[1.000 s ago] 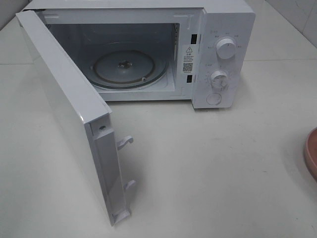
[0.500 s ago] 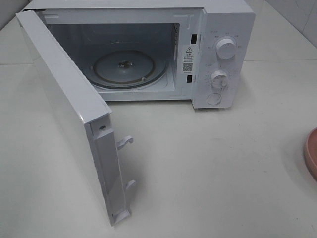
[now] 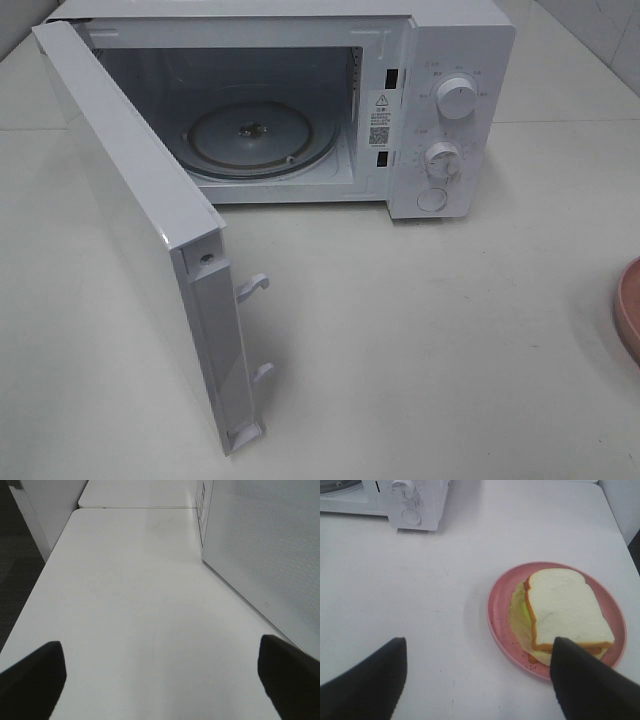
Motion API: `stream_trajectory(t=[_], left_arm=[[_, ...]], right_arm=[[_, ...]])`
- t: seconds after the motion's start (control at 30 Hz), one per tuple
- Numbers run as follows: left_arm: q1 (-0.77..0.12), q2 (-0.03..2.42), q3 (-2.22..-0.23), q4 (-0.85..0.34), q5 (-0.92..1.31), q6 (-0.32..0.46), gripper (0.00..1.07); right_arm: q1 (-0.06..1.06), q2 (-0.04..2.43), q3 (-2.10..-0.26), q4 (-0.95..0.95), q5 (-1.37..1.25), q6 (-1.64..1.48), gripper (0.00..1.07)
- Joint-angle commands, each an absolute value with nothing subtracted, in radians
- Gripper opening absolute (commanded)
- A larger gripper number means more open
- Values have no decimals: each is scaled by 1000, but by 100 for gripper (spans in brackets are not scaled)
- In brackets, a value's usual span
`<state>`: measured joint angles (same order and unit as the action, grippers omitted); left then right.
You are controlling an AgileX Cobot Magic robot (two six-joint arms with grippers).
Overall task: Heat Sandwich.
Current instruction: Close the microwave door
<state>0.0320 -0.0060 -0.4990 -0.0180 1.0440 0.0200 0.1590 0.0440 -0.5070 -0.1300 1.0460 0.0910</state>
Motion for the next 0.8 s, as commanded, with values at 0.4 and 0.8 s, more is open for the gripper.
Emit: stream_trajectory(t=[0.4,0.8], left_arm=[[37,-30,-495,-15,1035,20,98],[37,-30,-495,-15,1035,20,98]], right_arm=[[114,-31,-504,-89,1041,52,76],[114,-31,-505,-90,1041,54,76]])
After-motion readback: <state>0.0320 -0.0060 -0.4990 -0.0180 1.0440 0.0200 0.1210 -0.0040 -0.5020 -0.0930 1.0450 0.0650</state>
